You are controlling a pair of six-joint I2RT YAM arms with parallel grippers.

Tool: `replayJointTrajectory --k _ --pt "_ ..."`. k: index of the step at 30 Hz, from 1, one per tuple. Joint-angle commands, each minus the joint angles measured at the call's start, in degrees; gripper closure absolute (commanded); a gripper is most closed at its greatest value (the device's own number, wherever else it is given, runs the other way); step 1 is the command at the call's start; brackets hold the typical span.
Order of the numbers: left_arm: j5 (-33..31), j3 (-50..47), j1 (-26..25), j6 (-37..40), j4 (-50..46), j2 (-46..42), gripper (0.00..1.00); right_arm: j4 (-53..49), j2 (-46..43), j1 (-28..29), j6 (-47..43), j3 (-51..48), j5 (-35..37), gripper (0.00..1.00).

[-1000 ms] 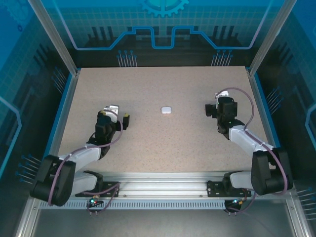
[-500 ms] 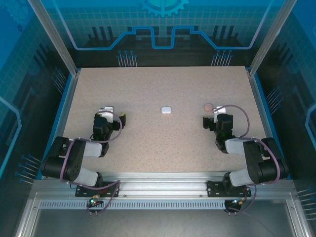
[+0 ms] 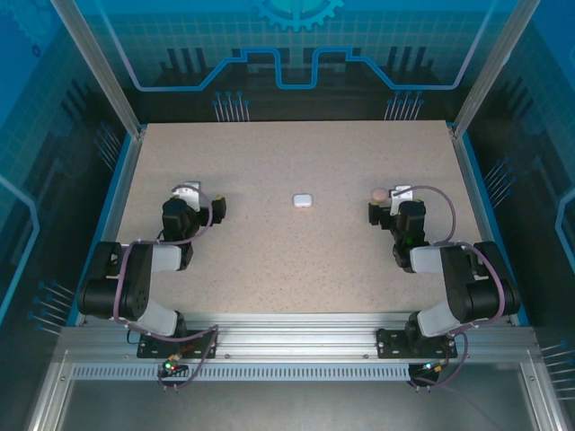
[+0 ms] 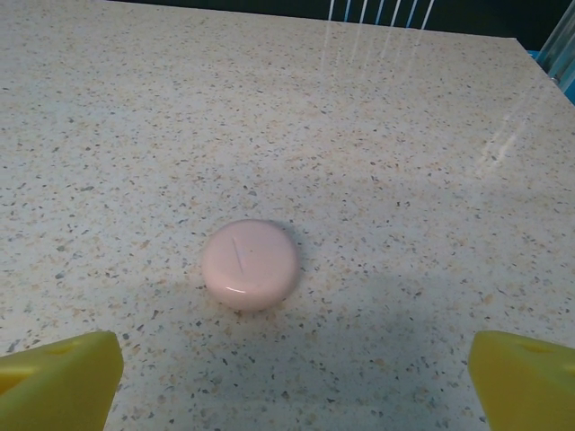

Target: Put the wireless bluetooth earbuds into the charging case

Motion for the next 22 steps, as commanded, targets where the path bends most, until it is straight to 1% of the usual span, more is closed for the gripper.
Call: replayJointTrajectory --k 1,9,12,15,16,17,18,22 --pt "2.62 0.88 0.61 -1.83 -2.54 0.64 0.01 1.29 0.20 -1.03 0.83 1.14 -0.96 0.00" --pt "1.35 0.77 0.18 -1.58 -2.24 0.54 0.01 1.50 0.33 0.27 -0.14 1.26 0.46 0.00" --pt "-1.67 0.66 -0.89 -1.39 -2.12 0.55 0.01 1.45 0.35 0.20 -0.13 1.23 0.31 0.00" --pt "-1.95 0.66 -1.02 -1.30 -2.15 0.57 0.01 1.20 0.39 0.04 -0.09 1.38 0.10 0.00" --pt "-1.90 0.62 -1.02 -1.30 -2.08 0.54 0.01 0.79 0.46 -0.58 -0.28 1.61 -2.29 0.00" --pt "-1.85 0.57 -0.97 -1.38 -2.02 0.54 0.01 -0.56 0.38 -2.01 -0.58 2.20 -7.04 0.00" --pt "-1.95 0.53 -0.97 -1.39 -2.06 0.58 0.01 -1.02 0.46 -2.46 -1.05 2.50 -9.62 0.00" --pt "-1.80 0.56 -1.02 -1.39 -2.02 0.59 0.01 -0.66 0.38 -1.90 -1.88 2.33 -9.90 0.00"
